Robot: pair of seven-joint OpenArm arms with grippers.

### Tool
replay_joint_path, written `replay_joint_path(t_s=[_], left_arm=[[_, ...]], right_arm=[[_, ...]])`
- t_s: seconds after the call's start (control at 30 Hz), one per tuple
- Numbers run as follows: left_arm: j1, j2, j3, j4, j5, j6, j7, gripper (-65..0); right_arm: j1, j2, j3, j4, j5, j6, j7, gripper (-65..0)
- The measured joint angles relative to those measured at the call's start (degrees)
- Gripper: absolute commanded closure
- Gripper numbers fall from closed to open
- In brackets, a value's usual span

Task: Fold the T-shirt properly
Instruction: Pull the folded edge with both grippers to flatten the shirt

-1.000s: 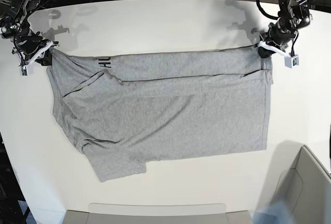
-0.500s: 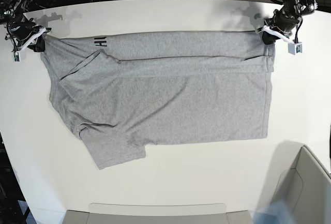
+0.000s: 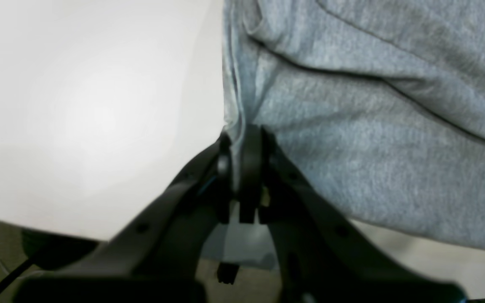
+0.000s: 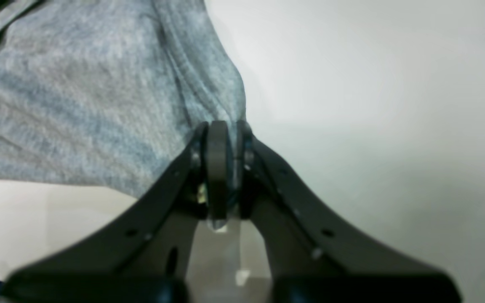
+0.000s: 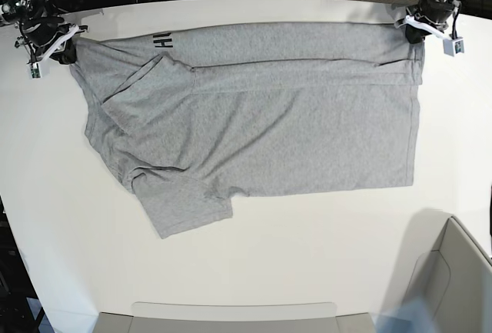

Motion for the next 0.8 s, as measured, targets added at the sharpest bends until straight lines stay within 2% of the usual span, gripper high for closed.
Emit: replay_joint_path(t_s=[0.23, 0.27, 0.3, 0.4, 0.47, 0.57, 0.8], left_arm=[[0.0, 0.0, 0.0, 0.0, 0.2, 0.0, 0.0, 0.0], [0.0, 0.0, 0.0, 0.0, 0.2, 0.0, 0.0, -1.8], [0.0, 0.0, 0.0, 0.0, 0.2, 0.0, 0.0, -6.6], [0.0, 0.0, 0.0, 0.9, 1.4, 0.4, 0.1, -18.0], [0.4, 0.1, 0.0, 2.9, 3.0, 1.6, 0.7, -21.6], [2.0, 0.5, 0.1, 5.9, 4.4, 2.5, 1.9, -21.5], [2.2, 0.6, 0.1, 7.0, 4.4, 2.6, 2.8, -21.6]], right_arm=[[2.0, -1.5, 0.4, 0.5, -4.2, 0.0, 0.0, 0.0], [2.1, -1.7, 0.3, 1.1, -5.2, 0.0, -0.1, 0.0], [2.2, -2.0, 0.3, 1.6, -6.0, 0.0, -0.2, -0.2], [2.4, -3.5, 0.3, 3.5, -7.7, 0.0, -0.6, -9.2], [2.4, -4.2, 0.3, 4.7, -7.9, 0.0, -1.7, -15.6], [2.1, -4.6, -0.1, 5.7, -8.5, 0.0, -2.1, -21.7], [2.4, -5.3, 0.0, 7.7, -9.3, 0.0, -3.7, -22.4]])
